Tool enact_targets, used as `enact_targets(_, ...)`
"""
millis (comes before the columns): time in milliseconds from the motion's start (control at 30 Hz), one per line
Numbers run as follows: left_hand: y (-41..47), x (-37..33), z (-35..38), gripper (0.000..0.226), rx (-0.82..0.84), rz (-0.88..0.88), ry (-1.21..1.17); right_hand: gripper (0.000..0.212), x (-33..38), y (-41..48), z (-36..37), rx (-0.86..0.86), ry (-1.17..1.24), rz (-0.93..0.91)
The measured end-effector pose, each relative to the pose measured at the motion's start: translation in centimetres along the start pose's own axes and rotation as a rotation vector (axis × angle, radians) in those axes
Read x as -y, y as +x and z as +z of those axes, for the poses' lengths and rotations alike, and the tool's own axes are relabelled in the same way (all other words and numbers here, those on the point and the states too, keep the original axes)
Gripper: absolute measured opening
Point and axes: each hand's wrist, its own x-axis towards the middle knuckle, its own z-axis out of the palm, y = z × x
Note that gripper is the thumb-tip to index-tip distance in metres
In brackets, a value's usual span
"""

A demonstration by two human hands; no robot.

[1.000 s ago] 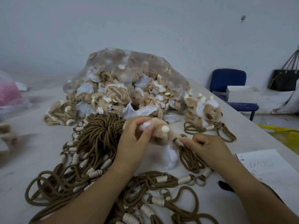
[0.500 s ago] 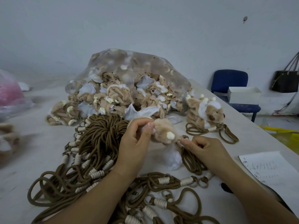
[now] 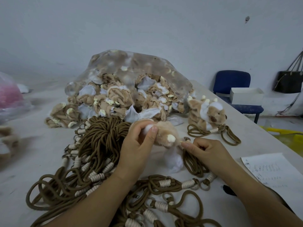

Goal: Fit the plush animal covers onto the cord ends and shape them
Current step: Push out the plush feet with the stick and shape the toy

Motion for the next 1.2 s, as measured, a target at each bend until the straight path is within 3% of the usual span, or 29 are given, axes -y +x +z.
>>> enact_targets(133,-0.4,0.0,1.0,0.007,0.048,0.069,-0.010,0.066,0.6,-0.3,0.9,0.011,-0.007,-0.001)
enact_targets(267,-0.7,-0.1,1.5,0.021,0.080,0.093,-0.031,0.073,0.9,0.0,1.4,-0.013,-0.036,-0.023)
enact_targets(500,0.1,0.3,0.4,0.024,-0.065,-0.153,-0.204,0.072,0.3,0.1,0.3,-0.047,-0.173,-0.043)
enact_targets(667,0.2,0.5,0.3,0.005,-0.118,-0.102,-0.130,0.069,-0.1,0.0,0.1,-0.018,-0.170,-0.008)
enact_targets(833,0.2,0.4,0.2,0.010,-0.121,-0.073,-0.128,0.067,-0.1,0.0,0.5,-0.019,-0.061,0.062)
enact_targets(1033,0.4,0.3,0.1,0.001,-0.088,-0.065,-0.150,0.065,0.3,0.0,0.6,-0.007,-0.045,0.049)
enact_targets(1200,0.4,0.2,0.1,0.015,-0.066,-0.048,-0.141,0.065,0.1,-0.1,0.4,0.015,-0.043,0.020)
